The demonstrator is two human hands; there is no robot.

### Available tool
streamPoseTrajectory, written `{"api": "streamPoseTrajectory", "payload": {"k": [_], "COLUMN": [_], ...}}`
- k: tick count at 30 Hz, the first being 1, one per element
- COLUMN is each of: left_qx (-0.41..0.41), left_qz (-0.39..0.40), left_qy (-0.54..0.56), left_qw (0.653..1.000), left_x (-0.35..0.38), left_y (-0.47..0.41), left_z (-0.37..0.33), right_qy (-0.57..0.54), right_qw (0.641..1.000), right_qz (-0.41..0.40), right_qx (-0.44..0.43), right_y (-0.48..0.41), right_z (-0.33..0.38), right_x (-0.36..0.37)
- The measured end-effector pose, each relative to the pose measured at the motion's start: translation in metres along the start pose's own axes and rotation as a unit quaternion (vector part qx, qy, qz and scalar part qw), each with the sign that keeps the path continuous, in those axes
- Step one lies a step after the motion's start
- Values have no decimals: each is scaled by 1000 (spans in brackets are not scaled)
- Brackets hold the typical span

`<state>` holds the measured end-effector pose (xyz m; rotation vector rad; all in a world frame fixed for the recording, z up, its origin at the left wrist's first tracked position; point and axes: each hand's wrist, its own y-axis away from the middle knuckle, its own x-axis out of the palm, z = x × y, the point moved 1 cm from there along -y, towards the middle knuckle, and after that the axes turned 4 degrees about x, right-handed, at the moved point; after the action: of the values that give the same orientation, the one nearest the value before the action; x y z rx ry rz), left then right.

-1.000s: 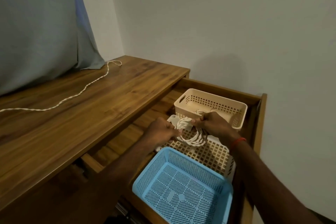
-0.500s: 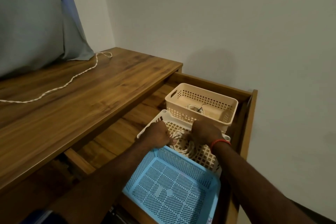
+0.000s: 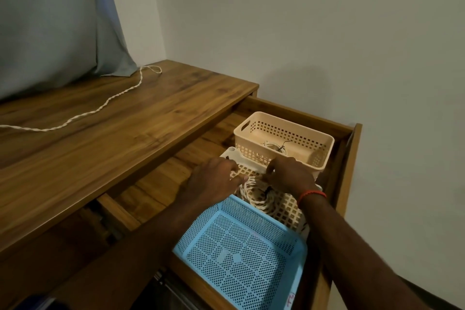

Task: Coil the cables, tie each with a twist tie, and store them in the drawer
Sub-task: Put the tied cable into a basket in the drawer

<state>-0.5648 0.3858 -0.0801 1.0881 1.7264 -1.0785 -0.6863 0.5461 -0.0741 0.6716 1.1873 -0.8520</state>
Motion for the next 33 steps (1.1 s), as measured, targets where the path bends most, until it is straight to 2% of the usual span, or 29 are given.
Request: {"api": "streamPoseTrajectory", "payload": {"k": [5,10,15,22,27,33], "left_qx": [98,126,81,35,-19,-78], "left_qz": [-59,-95,-98,-124,-184,-188], "left_qy": [-67,-142,-175,-247,-314,-344], "left_qw": [991,977,976,960,931,916], "left_x": [-20,-50,-94,-146,-189,-230], "left_y": [8,19,31,59,99,143], "left_z": [1,11,34,75,120,180], "right_qy": [-48,10,15,25,17,-8], "right_qw": [994,980,962,933,911,885], "right_qz": [-41,-97,-98,-146,-148,-139], "right_qx": [-92,-174,-255,-329,-384,-445], "right_y": [6,18,25,23,22,32], "right_z": [17,51,96,175,250,330], "right_x": [-3,-20,-48,-73,-75,-55]}}
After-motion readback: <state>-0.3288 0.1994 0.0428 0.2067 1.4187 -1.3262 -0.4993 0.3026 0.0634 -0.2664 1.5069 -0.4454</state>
